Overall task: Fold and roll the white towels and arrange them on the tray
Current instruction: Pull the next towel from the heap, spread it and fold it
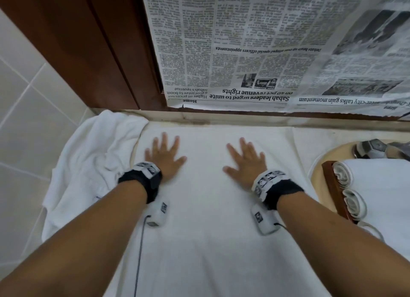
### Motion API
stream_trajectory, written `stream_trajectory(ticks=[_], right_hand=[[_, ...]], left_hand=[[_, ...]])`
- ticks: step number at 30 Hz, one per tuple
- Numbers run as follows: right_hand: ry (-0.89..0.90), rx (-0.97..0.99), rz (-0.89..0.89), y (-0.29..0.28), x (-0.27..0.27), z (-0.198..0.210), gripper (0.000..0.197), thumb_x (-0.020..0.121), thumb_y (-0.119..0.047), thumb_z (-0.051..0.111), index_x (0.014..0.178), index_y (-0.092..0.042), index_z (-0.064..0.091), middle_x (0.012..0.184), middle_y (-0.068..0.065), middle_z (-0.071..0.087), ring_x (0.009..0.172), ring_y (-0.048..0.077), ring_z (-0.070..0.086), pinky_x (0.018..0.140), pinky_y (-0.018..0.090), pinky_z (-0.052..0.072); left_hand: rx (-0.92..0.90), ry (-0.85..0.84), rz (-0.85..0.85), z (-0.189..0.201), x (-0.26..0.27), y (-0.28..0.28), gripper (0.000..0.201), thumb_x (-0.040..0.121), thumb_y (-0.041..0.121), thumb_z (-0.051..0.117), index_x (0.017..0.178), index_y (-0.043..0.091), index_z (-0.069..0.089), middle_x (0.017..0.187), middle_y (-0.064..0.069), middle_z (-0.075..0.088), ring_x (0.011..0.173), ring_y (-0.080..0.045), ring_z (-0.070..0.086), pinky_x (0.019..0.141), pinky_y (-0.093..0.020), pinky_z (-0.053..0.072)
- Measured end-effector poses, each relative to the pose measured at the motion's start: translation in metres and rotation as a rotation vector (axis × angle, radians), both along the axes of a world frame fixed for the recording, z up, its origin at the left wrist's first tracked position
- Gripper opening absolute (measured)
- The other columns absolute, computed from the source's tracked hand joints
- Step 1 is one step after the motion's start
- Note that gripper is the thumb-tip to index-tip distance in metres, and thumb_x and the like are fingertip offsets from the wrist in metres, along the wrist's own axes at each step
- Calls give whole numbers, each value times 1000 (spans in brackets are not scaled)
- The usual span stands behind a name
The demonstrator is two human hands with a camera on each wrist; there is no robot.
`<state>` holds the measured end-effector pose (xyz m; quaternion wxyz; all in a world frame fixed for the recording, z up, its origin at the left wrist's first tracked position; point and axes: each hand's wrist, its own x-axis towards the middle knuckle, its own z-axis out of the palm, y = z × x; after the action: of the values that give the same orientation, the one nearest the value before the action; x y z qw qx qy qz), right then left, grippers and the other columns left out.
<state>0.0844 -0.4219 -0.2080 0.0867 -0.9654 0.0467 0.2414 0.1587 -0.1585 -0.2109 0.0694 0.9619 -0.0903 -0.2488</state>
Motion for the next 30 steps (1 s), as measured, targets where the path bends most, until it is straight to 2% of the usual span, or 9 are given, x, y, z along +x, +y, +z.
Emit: stream_trajectory(ticks=[3,6,9,14,17,21,25,27,30], right_hand=[[8,-84,-265,-67,1,9,80,93,-73,26,156,-39,-10,164,3,-23,152,30,-14,121,54,-1],[37,-112,-358,-84,9,22,81,94,-70,26,158,-32,-7,164,9,-20,152,32,-13,122,52,3],[-46,-70,-267,-26,23,27,77,99,-60,33,159,-29,-5,163,11,-22,151,32,-14,120,53,2],[28,81,71,27,-15,8,70,101,-58,31,156,-40,-7,161,-1,-30,151,26,-20,119,54,-5],[16,-16,-87,-32,-37,3,72,98,-65,28,155,-43,-10,161,-3,-30,151,24,-20,119,54,-5],[23,-107,-288,-71,-47,17,77,98,-63,31,158,-32,-6,163,10,-24,151,32,-16,122,52,0],[-39,55,-78,-2,-62,31,74,101,-56,35,159,-30,-2,163,9,-24,151,32,-18,120,51,-1],[53,121,45,29,-86,21,74,100,-58,35,158,-34,-5,162,4,-27,150,29,-20,120,52,-2],[93,26,28,9,-118,7,81,96,-66,36,155,-40,-13,159,-1,-33,150,28,-21,119,53,-3]], left_hand=[[29,-22,162,-4,23,48,77,97,63,33,156,33,-5,163,-9,-19,149,-36,-14,121,-49,-1],[63,-78,213,5,26,44,76,98,59,31,158,25,-1,163,-11,-14,149,-36,-11,121,-50,4],[3,-173,120,22,4,-14,80,89,65,12,158,24,2,164,-9,-14,150,-31,-10,118,-48,3],[-39,74,-66,7,-50,-46,69,99,61,26,154,41,-11,159,4,-31,148,-25,-24,118,-53,-7],[28,19,114,1,-47,6,75,96,66,29,152,42,-15,159,2,-31,149,-27,-20,118,-51,-4],[62,-34,252,13,-47,37,74,100,59,26,156,29,-12,160,-10,-26,150,-31,-14,120,-50,-1],[-40,-100,9,25,-90,-28,78,87,67,2,156,31,-6,163,-7,-19,150,-32,-13,118,-52,4],[-95,46,-144,21,-124,-54,67,96,64,10,155,37,-6,162,-2,-24,149,-29,-19,118,-52,-1],[-58,155,-128,10,-141,-35,67,100,59,25,153,39,-11,158,3,-31,148,-27,-23,118,-50,-5]])
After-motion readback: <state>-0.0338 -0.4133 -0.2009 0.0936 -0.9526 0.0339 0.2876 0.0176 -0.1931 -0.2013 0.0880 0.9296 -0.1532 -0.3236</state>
